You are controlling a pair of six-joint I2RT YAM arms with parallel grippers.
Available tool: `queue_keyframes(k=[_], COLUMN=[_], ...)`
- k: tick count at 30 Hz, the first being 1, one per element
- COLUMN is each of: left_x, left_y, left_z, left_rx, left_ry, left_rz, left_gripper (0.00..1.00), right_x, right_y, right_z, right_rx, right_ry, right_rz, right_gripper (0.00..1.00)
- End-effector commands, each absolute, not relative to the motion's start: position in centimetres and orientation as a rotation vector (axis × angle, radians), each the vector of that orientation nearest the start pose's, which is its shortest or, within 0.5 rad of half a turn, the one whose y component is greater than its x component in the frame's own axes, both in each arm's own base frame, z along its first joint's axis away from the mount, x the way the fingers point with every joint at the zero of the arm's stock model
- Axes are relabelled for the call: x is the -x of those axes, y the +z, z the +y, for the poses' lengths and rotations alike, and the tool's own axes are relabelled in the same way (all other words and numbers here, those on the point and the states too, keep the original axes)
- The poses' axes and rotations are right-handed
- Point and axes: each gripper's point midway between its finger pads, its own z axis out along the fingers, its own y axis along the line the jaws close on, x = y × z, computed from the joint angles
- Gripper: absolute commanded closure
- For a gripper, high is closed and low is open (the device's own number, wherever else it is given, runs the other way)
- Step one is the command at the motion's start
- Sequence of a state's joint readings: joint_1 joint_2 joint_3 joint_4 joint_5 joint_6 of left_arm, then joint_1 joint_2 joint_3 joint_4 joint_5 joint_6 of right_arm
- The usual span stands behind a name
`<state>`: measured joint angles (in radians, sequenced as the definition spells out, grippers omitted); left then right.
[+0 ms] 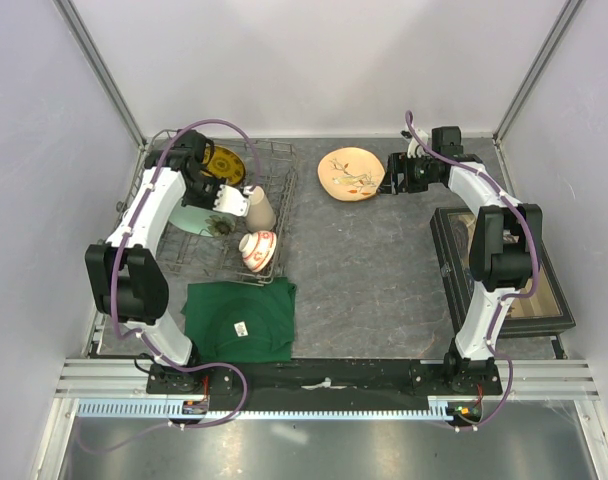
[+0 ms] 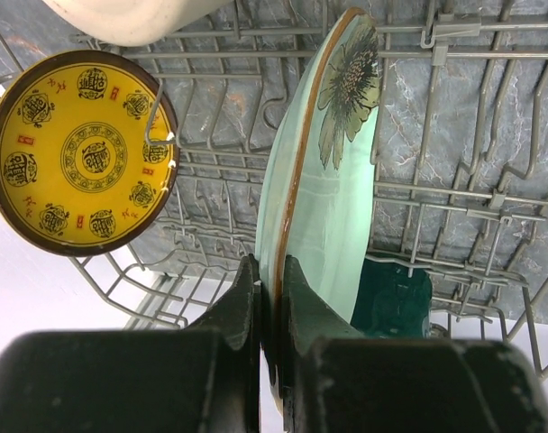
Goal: Unload the mixed dishes from the dish rack
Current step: Pick up the plate from the dish rack.
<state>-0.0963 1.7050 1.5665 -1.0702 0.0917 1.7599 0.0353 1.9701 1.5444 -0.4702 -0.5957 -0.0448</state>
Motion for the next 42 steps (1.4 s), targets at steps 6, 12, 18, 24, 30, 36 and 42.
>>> queue_keyframes(k=[6, 12, 18, 24, 30, 36, 42], left_x=[-40.6, -40.4, -39.3, -38.8, -37.8, -36.9, -36.1], left_y=[20.0, 21.7, 23.2, 26.0, 29.9, 33.2, 38.0], left_z=[-1.0, -1.4, -1.4, -2.1, -3.6, -4.3, -7.2], left_rx=[2.604, 2.599, 2.619, 2.674, 2.799, 2.832, 2.961], left_ry=[-0.481, -0.475, -0.509, -0.558, -0.578, -0.605, -0.484], left_rz=[-2.218, -2.269, -2.257, -2.318, -2.374, -2.483, -2.699], left_gripper=[0.98, 0.98, 0.99, 0.98, 0.98, 0.99, 0.98], right_x=[-47.3, -47.2, -47.3, -47.2, -47.2, -46.2, -44.0], right_y=[12.6, 12.6, 12.6, 13.2, 14.8, 17.5, 24.5], right_z=[11.7, 11.8, 11.8, 12.0, 12.1, 13.2, 16.1], right_rx=[0.377, 0.381, 0.380, 0.386, 0.397, 0.446, 0.635], right_ry=[0.747, 0.747, 0.753, 0.769, 0.763, 0.834, 0.828], right_rz=[2.307, 2.306, 2.305, 2.291, 2.258, 2.199, 2.021], right_gripper=[0.16, 0.16, 0.16, 0.16, 0.15, 0.14, 0.12])
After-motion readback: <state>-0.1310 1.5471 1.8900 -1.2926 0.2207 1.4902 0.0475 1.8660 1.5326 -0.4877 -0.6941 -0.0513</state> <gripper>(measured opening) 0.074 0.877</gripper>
